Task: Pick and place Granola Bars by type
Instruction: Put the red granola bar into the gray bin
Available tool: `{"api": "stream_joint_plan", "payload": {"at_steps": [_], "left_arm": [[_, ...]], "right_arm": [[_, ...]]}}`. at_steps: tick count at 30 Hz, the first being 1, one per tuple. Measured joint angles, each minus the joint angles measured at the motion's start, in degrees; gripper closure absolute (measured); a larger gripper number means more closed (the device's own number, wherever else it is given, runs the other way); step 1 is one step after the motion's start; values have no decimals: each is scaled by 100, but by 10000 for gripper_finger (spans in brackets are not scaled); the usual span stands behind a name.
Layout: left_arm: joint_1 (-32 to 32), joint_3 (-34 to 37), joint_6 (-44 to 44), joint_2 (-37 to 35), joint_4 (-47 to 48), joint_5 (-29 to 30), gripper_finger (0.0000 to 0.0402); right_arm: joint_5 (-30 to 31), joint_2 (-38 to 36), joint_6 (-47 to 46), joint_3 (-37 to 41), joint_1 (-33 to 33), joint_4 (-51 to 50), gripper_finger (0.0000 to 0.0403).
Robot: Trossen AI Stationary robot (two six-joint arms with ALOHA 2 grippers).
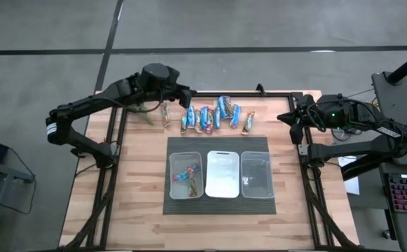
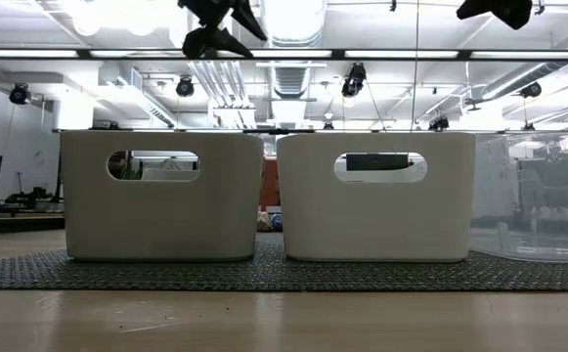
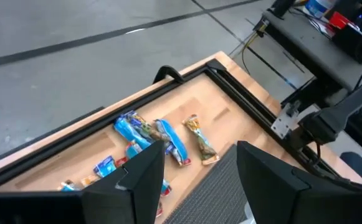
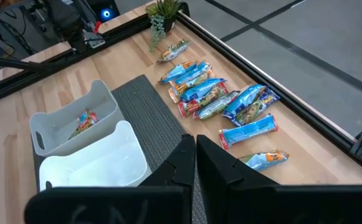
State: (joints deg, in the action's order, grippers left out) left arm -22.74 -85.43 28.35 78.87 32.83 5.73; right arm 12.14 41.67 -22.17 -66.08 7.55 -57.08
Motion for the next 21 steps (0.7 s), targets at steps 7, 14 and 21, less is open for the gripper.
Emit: {"api": "stream_joint_plan", "payload": {"at_steps": [7, 14, 21], "left_arm": [[-200, -1315, -55, 801, 1177, -11, 220], [-281, -2230, 60, 1668, 1747, -39, 220], [-280, -2382, 388, 2323, 1780, -237, 220]], "right_arm": [[2, 0, -36, 0, 0, 0, 394], [12, 0, -75, 0, 0, 0, 394], [47, 0, -123, 0, 0, 0, 394]]}}
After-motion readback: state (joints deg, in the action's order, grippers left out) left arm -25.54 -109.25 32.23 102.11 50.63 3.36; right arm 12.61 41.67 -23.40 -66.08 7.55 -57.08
